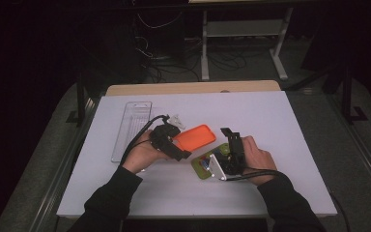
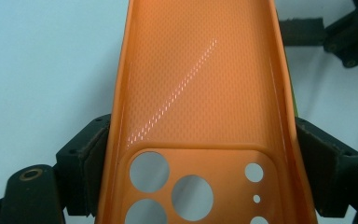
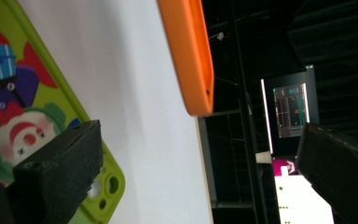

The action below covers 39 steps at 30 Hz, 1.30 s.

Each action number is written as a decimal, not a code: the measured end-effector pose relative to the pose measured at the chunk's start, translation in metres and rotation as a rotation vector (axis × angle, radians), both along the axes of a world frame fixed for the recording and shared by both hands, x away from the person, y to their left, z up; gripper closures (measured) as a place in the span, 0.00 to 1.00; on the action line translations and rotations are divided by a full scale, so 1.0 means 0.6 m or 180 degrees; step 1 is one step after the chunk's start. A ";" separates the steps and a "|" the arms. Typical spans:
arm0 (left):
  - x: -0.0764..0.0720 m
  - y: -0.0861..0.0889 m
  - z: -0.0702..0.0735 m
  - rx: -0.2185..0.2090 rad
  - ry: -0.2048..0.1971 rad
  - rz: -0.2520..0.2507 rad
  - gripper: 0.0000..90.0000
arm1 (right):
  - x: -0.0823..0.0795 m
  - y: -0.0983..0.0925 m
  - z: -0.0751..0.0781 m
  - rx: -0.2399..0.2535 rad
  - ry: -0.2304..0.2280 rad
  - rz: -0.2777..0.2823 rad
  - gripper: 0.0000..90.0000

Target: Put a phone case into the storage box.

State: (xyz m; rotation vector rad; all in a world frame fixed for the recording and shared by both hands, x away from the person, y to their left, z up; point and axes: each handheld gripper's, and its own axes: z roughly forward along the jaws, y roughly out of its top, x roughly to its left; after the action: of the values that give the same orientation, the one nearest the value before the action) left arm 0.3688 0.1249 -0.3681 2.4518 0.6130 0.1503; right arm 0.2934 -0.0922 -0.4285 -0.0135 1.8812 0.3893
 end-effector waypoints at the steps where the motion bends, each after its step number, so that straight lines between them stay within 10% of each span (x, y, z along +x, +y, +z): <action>1: 0.002 -0.001 0.001 -0.0027 0.0006 0.0011 0.18 | 0.001 0.004 -0.001 -0.0002 -0.0021 0.0041 0.01; 16: 0.011 -0.010 0.002 0.0053 0.0029 -0.0080 0.18 | 0.008 0.042 -0.007 -0.0135 -0.0226 0.0162 0.16; 23: 0.007 -0.015 -0.002 -0.0039 0.0040 -0.0046 0.18 | 0.004 0.054 -0.012 -0.0392 -0.0297 0.0224 0.38; 39: 0.006 -0.020 -0.004 0.0059 0.0075 -0.0140 0.18 | -0.007 0.061 -0.016 -0.0431 -0.0326 0.0377 0.75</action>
State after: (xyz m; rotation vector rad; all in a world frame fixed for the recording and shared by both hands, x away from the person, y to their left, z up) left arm 0.3722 0.1132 -0.3704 2.4861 0.5697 0.1101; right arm 0.2890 -0.0558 -0.4381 -0.2327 1.8072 0.3349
